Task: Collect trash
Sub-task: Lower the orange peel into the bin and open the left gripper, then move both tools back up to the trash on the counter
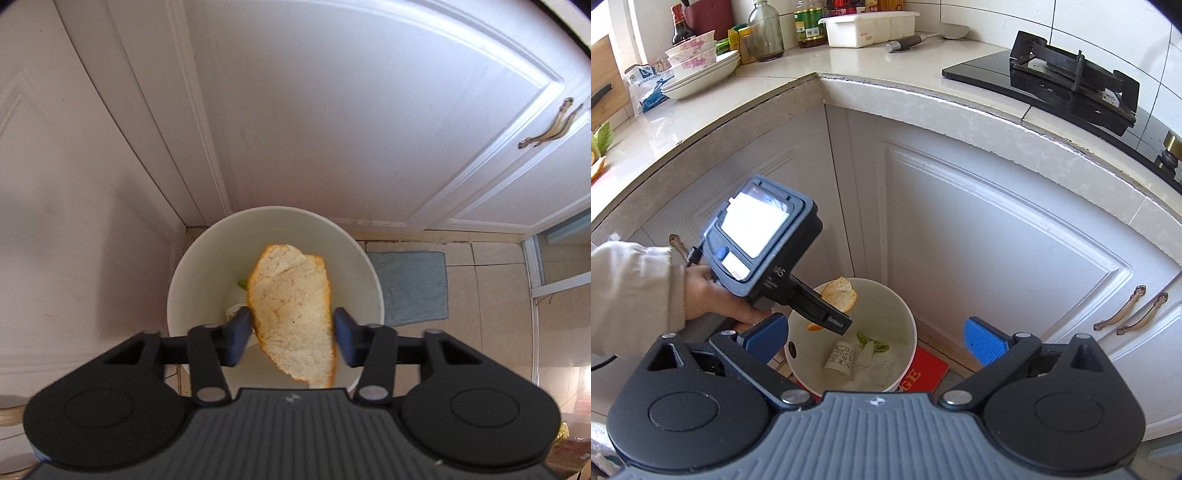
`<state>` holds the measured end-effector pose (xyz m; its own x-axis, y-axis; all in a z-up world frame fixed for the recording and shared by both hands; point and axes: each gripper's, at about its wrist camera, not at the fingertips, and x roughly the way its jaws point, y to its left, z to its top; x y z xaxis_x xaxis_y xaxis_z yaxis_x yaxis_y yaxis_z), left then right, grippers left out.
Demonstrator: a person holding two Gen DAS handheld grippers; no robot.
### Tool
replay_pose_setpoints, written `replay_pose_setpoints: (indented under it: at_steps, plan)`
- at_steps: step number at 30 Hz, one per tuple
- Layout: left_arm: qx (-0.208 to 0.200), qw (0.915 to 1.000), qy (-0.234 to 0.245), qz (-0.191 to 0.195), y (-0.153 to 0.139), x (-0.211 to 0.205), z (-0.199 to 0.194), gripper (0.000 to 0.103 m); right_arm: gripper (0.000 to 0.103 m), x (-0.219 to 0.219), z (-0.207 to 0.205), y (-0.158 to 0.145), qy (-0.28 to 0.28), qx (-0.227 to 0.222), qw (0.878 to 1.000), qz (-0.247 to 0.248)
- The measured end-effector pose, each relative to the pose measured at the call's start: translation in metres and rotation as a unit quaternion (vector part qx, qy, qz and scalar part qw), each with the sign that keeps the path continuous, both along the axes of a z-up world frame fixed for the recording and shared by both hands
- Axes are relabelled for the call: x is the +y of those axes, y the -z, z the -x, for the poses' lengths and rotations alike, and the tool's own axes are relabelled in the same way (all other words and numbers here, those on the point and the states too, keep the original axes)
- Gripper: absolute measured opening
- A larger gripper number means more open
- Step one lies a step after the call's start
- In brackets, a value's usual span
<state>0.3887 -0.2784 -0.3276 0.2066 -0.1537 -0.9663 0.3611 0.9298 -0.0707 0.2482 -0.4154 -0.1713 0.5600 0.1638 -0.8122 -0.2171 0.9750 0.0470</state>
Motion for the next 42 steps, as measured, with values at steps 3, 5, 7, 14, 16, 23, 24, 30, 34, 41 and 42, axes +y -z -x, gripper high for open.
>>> replay_pose_setpoints:
  at_steps: [3, 5, 7, 14, 16, 23, 24, 30, 34, 41, 42]
  plan:
    - [-0.018, 0.9998, 0.001, -0.004, 0.001, -0.001, 0.003, 0.075, 0.103, -0.002, -0.002, 0.0, 0.01, 0.0, 1.0, -0.005]
    - [-0.023, 0.9997, 0.003, -0.004, -0.001, -0.001, 0.003, 0.076, 0.103, -0.003, -0.002, 0.0, 0.016, -0.003, 1.0, -0.002]
    - [-0.033, 0.9995, 0.0, -0.004, -0.008, 0.0, 0.003, 0.077, 0.103, -0.004, -0.002, -0.002, 0.019, -0.007, 1.0, 0.0]
    - [-0.068, 0.9977, -0.007, 0.001, -0.05, 0.005, 0.012, 0.08, 0.103, -0.003, -0.007, -0.02, 0.007, -0.027, 1.0, 0.014]
    - [-0.081, 0.9966, -0.005, 0.006, -0.067, 0.006, 0.018, 0.083, 0.103, -0.003, -0.007, -0.029, 0.001, -0.037, 0.999, 0.016]
    - [-0.12, 0.9925, 0.007, 0.023, -0.128, 0.011, 0.047, 0.086, 0.103, 0.001, -0.007, -0.07, -0.026, -0.076, 0.996, 0.026]
    - [-0.127, 0.9917, 0.007, 0.02, -0.136, 0.012, 0.052, 0.086, 0.103, 0.002, -0.007, -0.076, -0.03, -0.082, 0.996, 0.026]
    - [-0.151, 0.9882, -0.002, 0.021, -0.185, 0.034, 0.087, 0.087, 0.103, 0.014, -0.008, -0.112, -0.071, -0.117, 0.99, 0.027]
    - [-0.164, 0.9859, -0.031, 0.016, -0.214, 0.06, 0.11, 0.089, 0.103, 0.029, -0.014, -0.126, -0.099, -0.132, 0.986, 0.018]
    - [-0.19, 0.9764, -0.102, -0.01, -0.249, 0.118, 0.143, 0.09, 0.103, 0.071, -0.031, -0.123, -0.152, -0.124, 0.98, -0.015]
    - [-0.194, 0.9743, -0.113, -0.013, -0.252, 0.128, 0.148, 0.089, 0.103, 0.079, -0.034, -0.122, -0.159, -0.122, 0.98, -0.02]
